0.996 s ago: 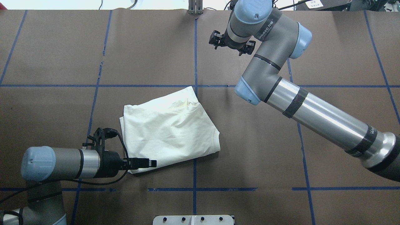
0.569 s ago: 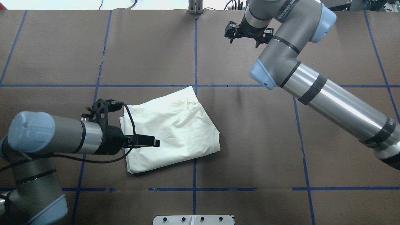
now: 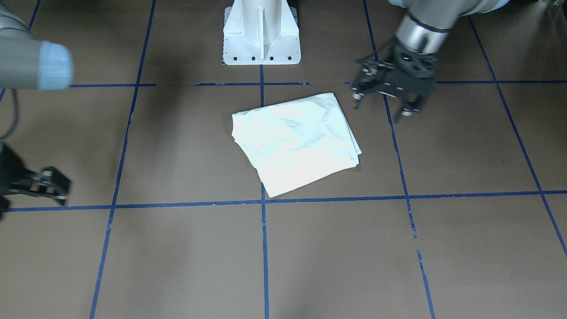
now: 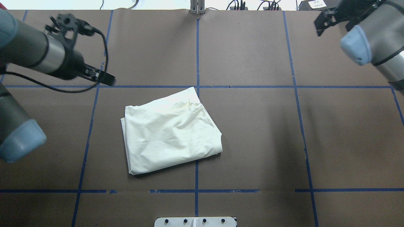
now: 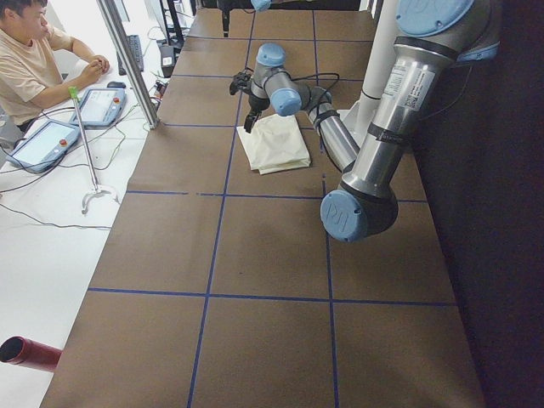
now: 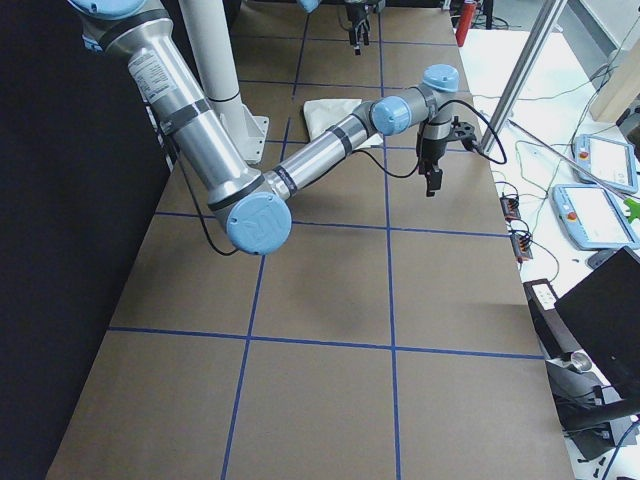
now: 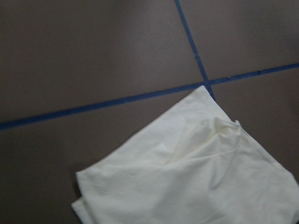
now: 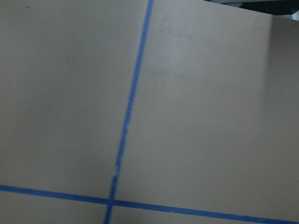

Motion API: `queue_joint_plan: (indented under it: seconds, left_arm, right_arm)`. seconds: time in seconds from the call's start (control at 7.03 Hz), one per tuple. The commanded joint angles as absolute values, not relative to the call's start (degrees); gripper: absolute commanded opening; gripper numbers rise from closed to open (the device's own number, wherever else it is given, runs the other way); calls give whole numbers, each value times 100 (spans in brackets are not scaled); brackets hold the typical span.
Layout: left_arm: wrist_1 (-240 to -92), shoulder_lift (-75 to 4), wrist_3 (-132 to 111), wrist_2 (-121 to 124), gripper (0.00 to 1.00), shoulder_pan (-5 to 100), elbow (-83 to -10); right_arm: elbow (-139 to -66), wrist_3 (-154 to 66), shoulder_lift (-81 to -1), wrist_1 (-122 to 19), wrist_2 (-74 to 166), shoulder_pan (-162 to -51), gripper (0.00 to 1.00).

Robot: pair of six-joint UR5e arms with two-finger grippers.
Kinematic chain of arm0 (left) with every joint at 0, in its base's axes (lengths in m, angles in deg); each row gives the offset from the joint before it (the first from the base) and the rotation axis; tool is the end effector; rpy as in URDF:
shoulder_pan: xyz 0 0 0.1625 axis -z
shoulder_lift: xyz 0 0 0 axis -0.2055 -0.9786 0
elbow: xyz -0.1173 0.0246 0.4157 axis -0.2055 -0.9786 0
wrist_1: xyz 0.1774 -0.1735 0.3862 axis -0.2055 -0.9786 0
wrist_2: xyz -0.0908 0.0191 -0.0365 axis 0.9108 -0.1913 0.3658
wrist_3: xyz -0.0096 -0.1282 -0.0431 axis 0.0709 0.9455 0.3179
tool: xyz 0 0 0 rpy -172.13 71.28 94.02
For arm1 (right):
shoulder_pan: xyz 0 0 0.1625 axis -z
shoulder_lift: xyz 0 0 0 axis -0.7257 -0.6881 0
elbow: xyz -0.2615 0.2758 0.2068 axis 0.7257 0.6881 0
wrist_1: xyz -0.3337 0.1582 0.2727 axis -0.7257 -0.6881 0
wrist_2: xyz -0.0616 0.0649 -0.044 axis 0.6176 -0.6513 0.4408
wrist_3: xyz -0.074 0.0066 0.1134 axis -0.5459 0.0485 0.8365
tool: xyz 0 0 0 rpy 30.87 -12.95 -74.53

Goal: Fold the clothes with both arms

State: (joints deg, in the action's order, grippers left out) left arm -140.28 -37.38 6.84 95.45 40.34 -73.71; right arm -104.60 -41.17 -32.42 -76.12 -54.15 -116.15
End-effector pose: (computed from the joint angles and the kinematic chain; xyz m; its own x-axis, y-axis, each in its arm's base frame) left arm 0.3084 -0.5202 0.2340 0.6438 0.4170 -0.6415 -0.0611 0.8638 0.5001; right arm -0.1913 -0.6867 0.3640 0.7822 -0.1687 0.5997 0.0660 0.9797 0.1895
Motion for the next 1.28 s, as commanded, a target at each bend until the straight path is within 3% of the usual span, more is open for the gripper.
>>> queue_joint_plan:
  seconds: [0.0, 0.43, 0.71, 1.14]
  left_arm:
    - [-13298, -3491, -1770, 9789, 100, 5540, -7203]
    - [-13358, -3111, -4506, 10552, 100, 7325, -5784]
    - [-13340, -2867, -4530, 10834, 100, 7672, -4815]
    - [-13375, -2251, -4495, 11271, 100, 7814, -4521]
  right_arm:
    - [-10572, -6576, -4339, -7763, -5852, -12838, 100]
    - [-10440, -7492, -5735, -7693, -6064, -13966, 100]
    - [-10344, -7483, -6484, -7588, -6020, -14092, 100]
    - [-10632, -7299, -6690, -7420, -6021, -14101, 100]
